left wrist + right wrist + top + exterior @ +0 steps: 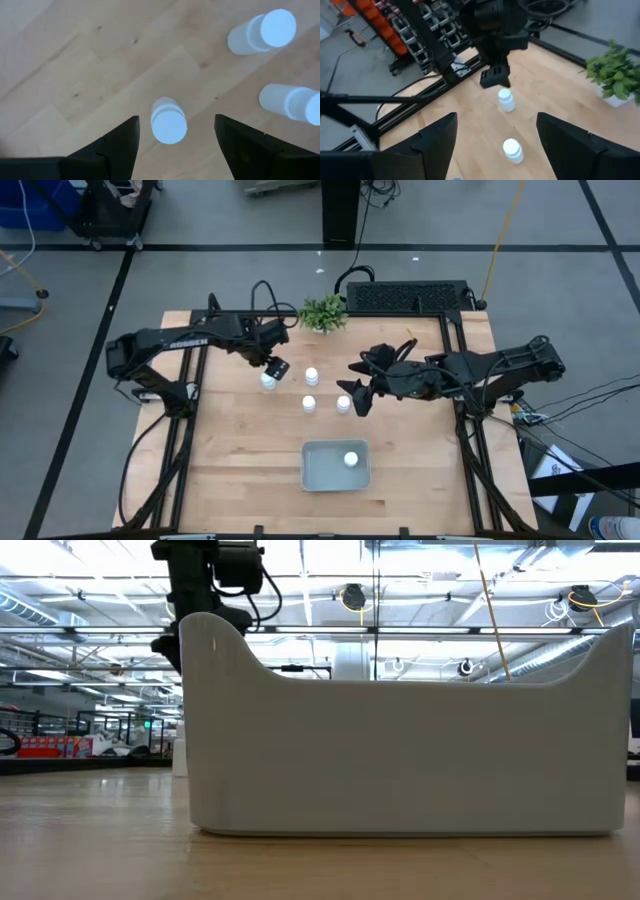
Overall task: Pick and place pill bottles into a basket
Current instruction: Put the white medicine bottle into the gray bin
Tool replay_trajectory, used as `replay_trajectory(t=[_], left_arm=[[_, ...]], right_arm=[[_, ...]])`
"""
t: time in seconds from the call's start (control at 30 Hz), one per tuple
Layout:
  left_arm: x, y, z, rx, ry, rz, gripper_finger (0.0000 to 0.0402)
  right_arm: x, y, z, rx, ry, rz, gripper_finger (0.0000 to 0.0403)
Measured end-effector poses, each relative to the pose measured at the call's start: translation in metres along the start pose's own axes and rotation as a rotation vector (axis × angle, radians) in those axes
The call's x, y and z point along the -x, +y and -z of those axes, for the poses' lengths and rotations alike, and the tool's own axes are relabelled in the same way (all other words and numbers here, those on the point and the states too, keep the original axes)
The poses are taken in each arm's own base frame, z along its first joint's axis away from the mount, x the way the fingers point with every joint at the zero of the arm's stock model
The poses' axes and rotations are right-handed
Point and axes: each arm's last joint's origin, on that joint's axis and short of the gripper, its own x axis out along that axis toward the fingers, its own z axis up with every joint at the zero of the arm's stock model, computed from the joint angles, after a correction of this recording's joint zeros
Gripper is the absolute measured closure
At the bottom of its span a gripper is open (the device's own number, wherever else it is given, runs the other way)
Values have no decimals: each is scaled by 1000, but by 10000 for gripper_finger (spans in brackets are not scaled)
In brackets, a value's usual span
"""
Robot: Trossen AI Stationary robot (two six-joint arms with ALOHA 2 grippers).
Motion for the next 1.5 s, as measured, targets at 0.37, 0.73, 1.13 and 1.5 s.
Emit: replay_trajectory(t=[0.37, 0.73, 1.13, 1.5], left_arm=[[-17, 8, 9, 25, 48, -40, 137], [-38, 4, 19, 65, 53, 20, 137], [-52, 5, 28, 80, 39, -4, 137], [-62, 6, 32, 78, 52, 16, 137]], right_arm=[[0, 0, 0, -3, -1, 2, 138], [-1, -1, -1, -5, -2, 5, 143], [-1, -1, -1, -5, -2, 4, 145], [-1, -1, -1, -2, -2, 4, 145]])
